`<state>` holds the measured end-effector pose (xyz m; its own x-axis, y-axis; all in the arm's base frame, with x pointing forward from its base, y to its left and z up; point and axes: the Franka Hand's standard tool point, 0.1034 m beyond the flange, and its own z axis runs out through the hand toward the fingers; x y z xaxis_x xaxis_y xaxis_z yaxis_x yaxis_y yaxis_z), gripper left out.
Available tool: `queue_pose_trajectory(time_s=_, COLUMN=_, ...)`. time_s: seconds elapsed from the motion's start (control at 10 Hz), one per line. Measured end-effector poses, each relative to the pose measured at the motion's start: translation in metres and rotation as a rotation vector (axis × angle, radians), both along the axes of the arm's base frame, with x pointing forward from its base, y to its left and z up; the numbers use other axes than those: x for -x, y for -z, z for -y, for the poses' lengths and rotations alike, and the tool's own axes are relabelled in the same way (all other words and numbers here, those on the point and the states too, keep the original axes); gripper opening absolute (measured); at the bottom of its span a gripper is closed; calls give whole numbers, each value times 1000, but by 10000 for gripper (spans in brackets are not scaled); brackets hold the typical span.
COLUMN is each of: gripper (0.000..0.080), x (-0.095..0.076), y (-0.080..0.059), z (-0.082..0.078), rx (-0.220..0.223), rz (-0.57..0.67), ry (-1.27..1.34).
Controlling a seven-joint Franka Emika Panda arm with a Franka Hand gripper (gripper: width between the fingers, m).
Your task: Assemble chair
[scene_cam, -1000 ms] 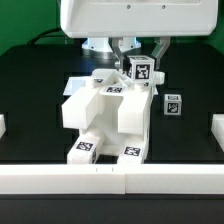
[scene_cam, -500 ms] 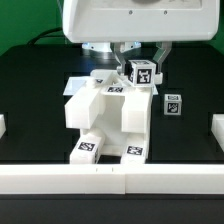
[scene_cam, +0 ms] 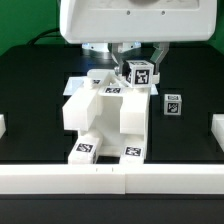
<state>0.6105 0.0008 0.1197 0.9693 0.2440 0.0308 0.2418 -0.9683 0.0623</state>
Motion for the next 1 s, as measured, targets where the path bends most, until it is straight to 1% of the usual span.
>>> queue_pose_trajectory(time_s=0.8, gripper=287, x=0, y=0, z=0, rx=-1, rz=1, ry=21)
queue_pose_trajectory(time_s=0.9, gripper=287, x=0, y=0, z=0, rx=-4, rz=4, ry=69)
queue_pose_trajectory(time_s=1.0, gripper=287, x=0, y=0, z=-1, rx=-10, rz=9, ry=171)
